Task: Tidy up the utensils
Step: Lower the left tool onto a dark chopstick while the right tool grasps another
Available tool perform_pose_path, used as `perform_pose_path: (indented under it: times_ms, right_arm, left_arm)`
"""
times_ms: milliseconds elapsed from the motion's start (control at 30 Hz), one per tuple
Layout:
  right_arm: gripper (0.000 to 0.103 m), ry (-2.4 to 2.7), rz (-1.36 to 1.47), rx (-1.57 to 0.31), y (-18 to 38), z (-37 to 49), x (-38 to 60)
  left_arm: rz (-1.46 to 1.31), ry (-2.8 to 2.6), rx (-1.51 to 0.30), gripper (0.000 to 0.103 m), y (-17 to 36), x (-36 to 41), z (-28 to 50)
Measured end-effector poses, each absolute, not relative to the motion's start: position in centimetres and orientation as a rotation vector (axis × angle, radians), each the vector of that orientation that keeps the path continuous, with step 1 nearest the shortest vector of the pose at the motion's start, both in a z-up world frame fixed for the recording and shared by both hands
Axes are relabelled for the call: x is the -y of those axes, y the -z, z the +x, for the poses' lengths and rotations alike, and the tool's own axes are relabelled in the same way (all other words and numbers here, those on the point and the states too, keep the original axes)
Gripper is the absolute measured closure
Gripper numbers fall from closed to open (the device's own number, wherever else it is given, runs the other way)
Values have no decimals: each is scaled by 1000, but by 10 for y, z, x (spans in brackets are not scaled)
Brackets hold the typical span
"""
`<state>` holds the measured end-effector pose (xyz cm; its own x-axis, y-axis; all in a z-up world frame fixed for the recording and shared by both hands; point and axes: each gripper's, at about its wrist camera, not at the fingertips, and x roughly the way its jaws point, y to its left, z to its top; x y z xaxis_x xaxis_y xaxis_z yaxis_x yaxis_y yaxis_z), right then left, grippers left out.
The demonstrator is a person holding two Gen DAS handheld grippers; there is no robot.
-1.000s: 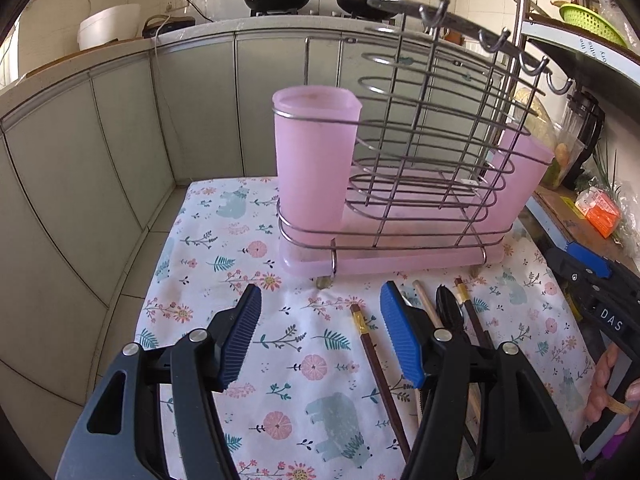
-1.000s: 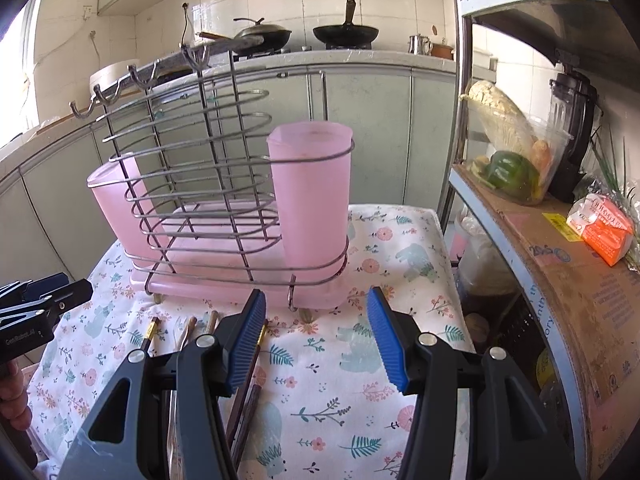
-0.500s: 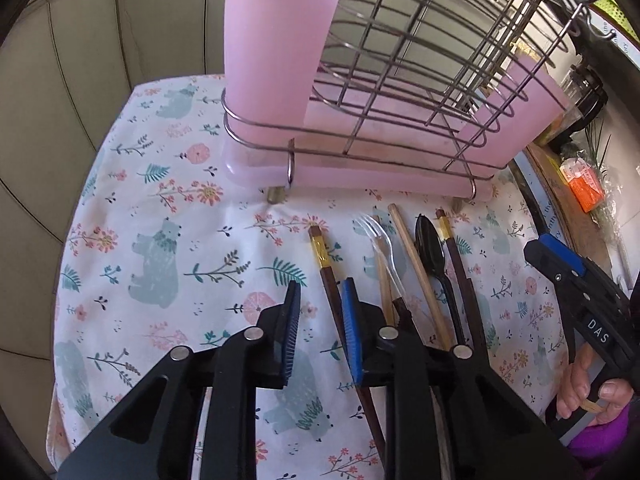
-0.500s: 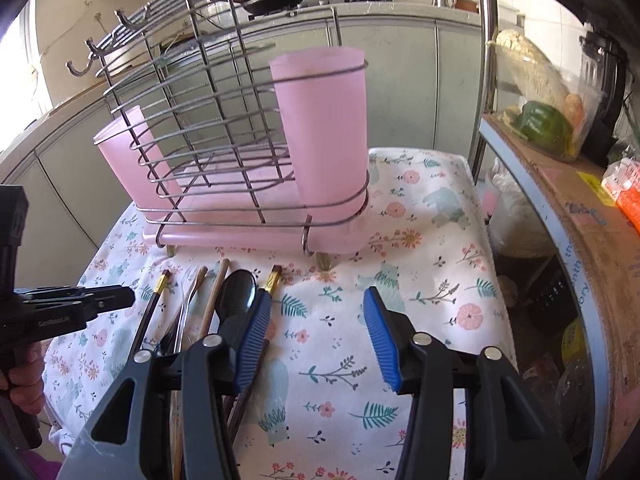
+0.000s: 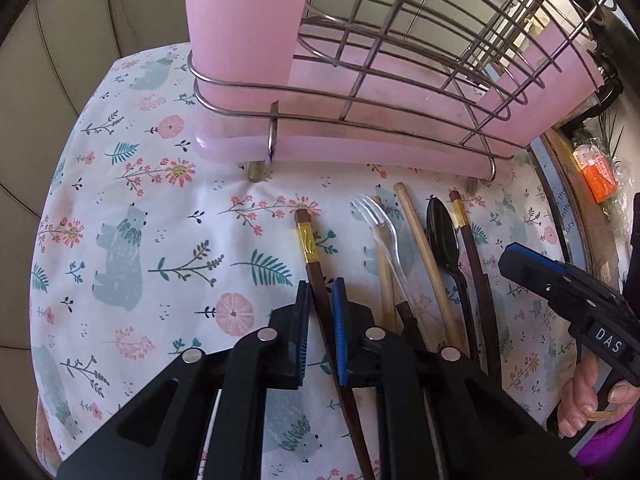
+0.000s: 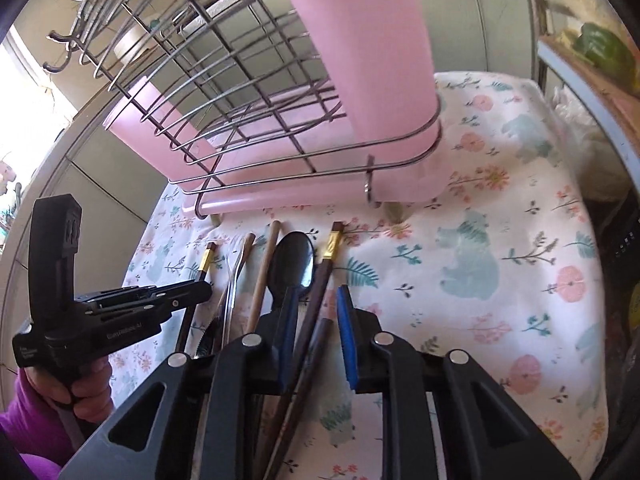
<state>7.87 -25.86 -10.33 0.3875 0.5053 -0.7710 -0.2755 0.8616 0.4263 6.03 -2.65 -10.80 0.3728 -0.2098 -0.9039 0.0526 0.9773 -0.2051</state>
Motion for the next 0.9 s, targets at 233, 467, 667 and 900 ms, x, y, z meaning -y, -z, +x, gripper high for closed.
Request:
perform_pose_path:
  times_ms: [233,467,667,900]
  right_arm:
    - [84,-523,265,-1164,118,99,248]
    - [92,-537,333,-1225,133,113,252]
    - [93,-553,386,-1212,129,107,264]
    - [94,-587,397,-1140,105,86,271]
  left_arm:
    - [-183,195,-1163,94,108,28,61]
    - [-211,212,-1145,95,100,18,58]
    - [-222,219,-1116,95,90,12,53]
    - [-233,236,-1049,95,67,3,39]
